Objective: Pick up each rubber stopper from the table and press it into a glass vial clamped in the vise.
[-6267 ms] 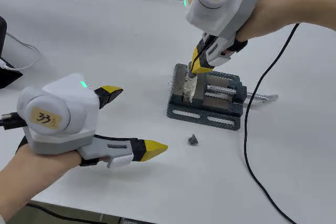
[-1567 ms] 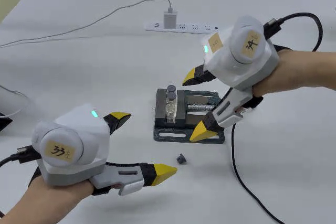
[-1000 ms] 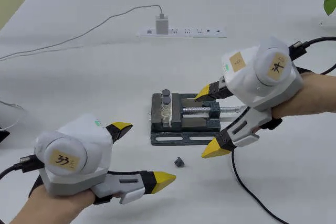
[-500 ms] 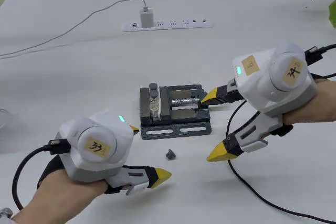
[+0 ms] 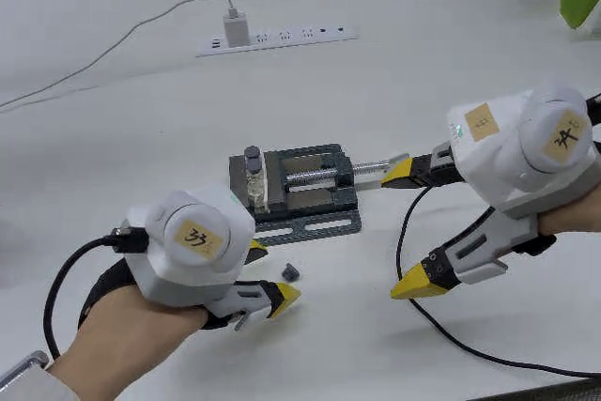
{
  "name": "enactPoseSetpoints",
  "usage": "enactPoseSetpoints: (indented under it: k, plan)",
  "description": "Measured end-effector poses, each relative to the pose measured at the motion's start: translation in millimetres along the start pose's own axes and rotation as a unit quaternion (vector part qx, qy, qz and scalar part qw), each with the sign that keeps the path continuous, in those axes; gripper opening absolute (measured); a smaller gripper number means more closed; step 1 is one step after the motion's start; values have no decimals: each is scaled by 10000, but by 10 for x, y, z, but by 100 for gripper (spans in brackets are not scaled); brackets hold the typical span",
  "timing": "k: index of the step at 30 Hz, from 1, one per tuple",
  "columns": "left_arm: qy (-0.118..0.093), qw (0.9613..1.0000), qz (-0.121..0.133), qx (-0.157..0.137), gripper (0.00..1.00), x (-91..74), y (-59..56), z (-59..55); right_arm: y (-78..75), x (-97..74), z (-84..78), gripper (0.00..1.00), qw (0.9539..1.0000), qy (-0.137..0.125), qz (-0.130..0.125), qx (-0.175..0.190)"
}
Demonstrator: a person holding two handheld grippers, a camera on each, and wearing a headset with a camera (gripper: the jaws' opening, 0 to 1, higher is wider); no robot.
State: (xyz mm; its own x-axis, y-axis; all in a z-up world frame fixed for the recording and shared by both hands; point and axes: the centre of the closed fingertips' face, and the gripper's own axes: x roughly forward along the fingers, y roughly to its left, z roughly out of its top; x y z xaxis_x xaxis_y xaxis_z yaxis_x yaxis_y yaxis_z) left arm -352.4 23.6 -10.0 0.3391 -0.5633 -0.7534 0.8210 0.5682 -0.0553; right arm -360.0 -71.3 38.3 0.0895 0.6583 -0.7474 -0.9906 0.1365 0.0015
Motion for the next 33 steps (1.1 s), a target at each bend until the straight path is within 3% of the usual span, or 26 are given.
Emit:
enactPoseSetpoints:
  k: [9,18,33]
  plan:
    - [381,9992,-98,12,18,68,-32,-72,56,-60,-117,72,9999,-11,-83,132]
    - [538,9984,-149,1,10,102,-25,-52,96,-124,-203,74,9996,-31,-125,254]
    - [790,9967,-178,83,6,139,-20,-104,107,-162,-275,73,9990,-77,-191,395]
